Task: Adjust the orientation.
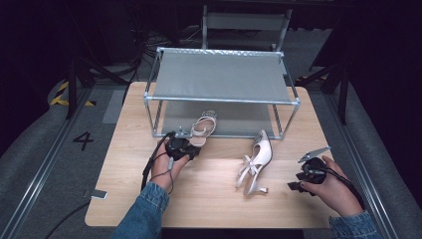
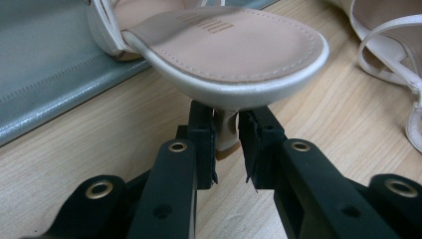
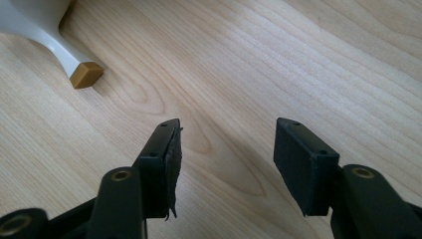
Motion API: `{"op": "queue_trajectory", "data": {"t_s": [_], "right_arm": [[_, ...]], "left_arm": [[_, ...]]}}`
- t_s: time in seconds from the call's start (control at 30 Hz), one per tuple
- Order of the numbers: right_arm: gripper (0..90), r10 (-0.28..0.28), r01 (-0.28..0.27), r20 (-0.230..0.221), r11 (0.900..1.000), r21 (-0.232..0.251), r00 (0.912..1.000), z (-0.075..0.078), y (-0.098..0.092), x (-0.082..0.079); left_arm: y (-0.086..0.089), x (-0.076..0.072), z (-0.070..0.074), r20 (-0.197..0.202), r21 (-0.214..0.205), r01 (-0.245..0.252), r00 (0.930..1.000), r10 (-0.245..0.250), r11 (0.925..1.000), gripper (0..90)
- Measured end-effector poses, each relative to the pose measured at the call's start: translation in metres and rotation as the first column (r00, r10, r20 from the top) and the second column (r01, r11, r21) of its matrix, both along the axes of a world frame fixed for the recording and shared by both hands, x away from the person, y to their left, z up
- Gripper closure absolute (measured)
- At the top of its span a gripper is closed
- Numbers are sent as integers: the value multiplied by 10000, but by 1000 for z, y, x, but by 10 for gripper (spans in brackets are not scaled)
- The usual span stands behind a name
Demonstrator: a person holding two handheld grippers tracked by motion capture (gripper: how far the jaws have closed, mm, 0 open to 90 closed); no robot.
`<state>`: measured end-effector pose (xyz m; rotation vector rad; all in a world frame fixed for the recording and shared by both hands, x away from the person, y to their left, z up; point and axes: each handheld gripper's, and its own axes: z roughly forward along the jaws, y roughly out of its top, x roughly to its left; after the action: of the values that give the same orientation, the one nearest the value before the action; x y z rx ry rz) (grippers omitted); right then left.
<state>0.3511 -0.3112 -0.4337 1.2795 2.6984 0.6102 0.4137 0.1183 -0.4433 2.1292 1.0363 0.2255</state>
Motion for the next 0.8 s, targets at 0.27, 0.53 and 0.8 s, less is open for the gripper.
{"op": "queue_trajectory", "data": {"t_s": [0.27, 0.53, 0.8], "right_arm": [[456, -142, 141, 70, 9999, 59, 9999, 2, -4, -1], [456, -160, 160, -17, 9999, 54, 9999, -1, -4, -2], [456, -242, 243, -76, 9997, 57, 9997, -2, -5, -4]], "left_arm": [[-11, 8, 8, 76, -309, -335, 9994, 337, 9990, 784], [-28, 32, 19, -114, -504, -783, 9969, 779, 9957, 786], [-42, 52, 21, -6, -87, -804, 9968, 804, 9967, 786]]}}
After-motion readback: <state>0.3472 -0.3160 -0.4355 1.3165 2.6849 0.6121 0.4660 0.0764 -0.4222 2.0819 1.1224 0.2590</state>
